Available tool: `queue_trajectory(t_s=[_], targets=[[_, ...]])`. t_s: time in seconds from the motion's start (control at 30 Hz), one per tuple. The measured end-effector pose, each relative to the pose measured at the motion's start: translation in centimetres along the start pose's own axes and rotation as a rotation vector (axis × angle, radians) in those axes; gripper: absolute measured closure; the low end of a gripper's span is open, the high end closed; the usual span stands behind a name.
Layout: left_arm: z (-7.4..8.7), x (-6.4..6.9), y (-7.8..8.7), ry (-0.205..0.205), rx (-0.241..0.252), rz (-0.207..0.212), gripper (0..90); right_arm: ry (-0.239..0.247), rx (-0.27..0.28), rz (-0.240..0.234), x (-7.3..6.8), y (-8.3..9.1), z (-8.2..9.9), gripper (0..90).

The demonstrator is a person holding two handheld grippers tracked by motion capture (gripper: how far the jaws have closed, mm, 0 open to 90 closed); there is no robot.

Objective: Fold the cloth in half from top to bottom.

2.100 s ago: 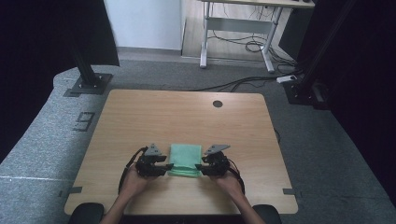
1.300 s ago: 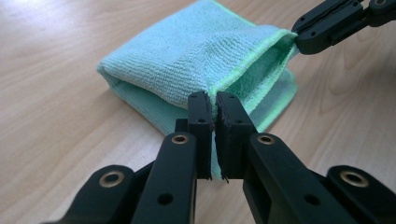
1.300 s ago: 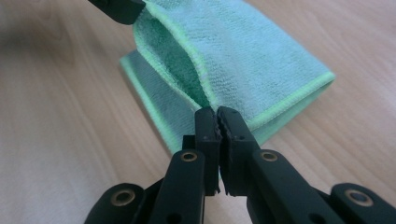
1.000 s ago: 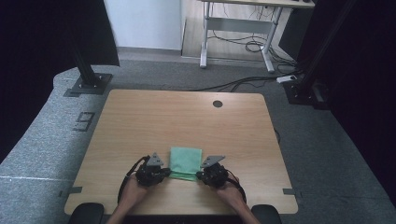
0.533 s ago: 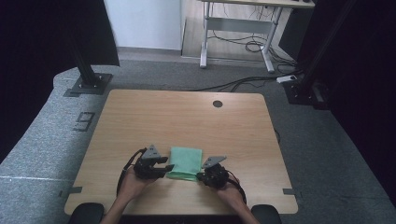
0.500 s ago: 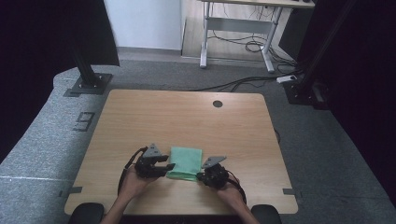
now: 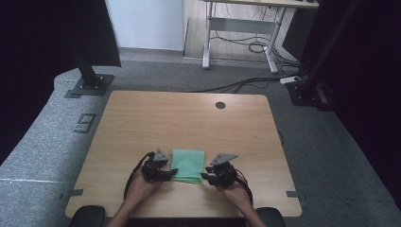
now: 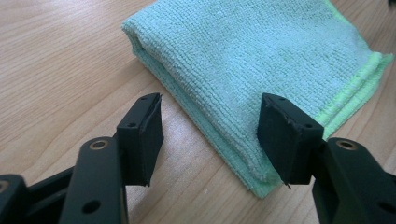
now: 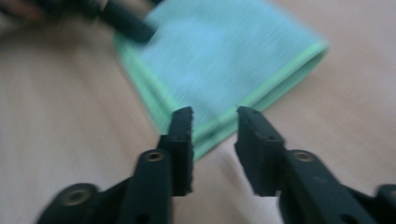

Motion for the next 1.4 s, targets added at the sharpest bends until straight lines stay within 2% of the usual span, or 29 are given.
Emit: queue_trajectory(t_s=[0.07, 0.13, 0.2, 0.27, 0.37, 0.4, 0.53, 0.6, 0.83, 1.03, 1.2, 1.4], targets=[[0.0, 0.1, 0.2, 0.000, 0.005, 0.000, 37.9, -0.002, 0.010, 0.035, 0.5, -0.5, -0.7, 48.2], [0.3, 0.1, 0.6, 0.003, 0.010, 0.002, 35.8, -0.010, -0.007, 0.077, 1.0, -1.6, -0.9, 38.6], [0.7, -0.1, 0.8, 0.013, 0.011, 0.004, 34.3, -0.046, -0.029, 0.104, 1.6, -2.6, -0.6, 30.7], [1.1, -0.3, 0.8, 0.030, 0.009, 0.007, 33.3, -0.072, -0.043, 0.118, 1.6, -3.3, 0.0, 24.7], [1.4, -0.5, 0.4, 0.059, 0.006, 0.019, 30.6, -0.082, -0.024, 0.150, 1.7, -3.3, 0.4, 18.5], [1.4, -0.4, 0.2, 0.053, 0.011, 0.004, 29.0, -0.080, -0.028, 0.157, 1.8, -3.3, 0.6, 16.9], [1.4, -0.5, -0.1, 0.033, 0.016, -0.040, 19.9, -0.069, -0.039, 0.165, 2.1, -3.4, 0.6, 15.4], [1.4, -0.8, -0.4, 0.050, 0.014, -0.044, 14.0, -0.064, -0.047, 0.171, 2.1, -3.5, 0.4, 15.3], [0.4, -1.5, -1.5, 0.056, 0.006, -0.062, 11.0, -0.083, -0.029, 0.175, 3.4, -3.6, 0.1, 15.4], [-0.7, -2.2, -2.7, 0.067, -0.007, -0.075, 5.8, -0.094, -0.018, 0.188, 5.2, -3.8, -0.6, 15.3], [-1.5, -2.8, -3.7, 0.076, -0.011, -0.086, 4.4, -0.112, -0.006, 0.188, 6.7, -3.9, -1.1, 15.3], [-2.2, -3.3, -4.4, 0.080, -0.010, -0.100, 4.3, -0.108, 0.000, 0.195, 7.9, -4.0, -1.6, 15.4]])
Point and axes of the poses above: each handheld gripper's, and its own axes: y roughly backward along the jaws, z roughly out of its underside, x roughly to its right, the point moved 5 cm from there along -y, roughly forward along the jaws, and after that the axes turned 14 degrees about -z, right-handed, at the moved point
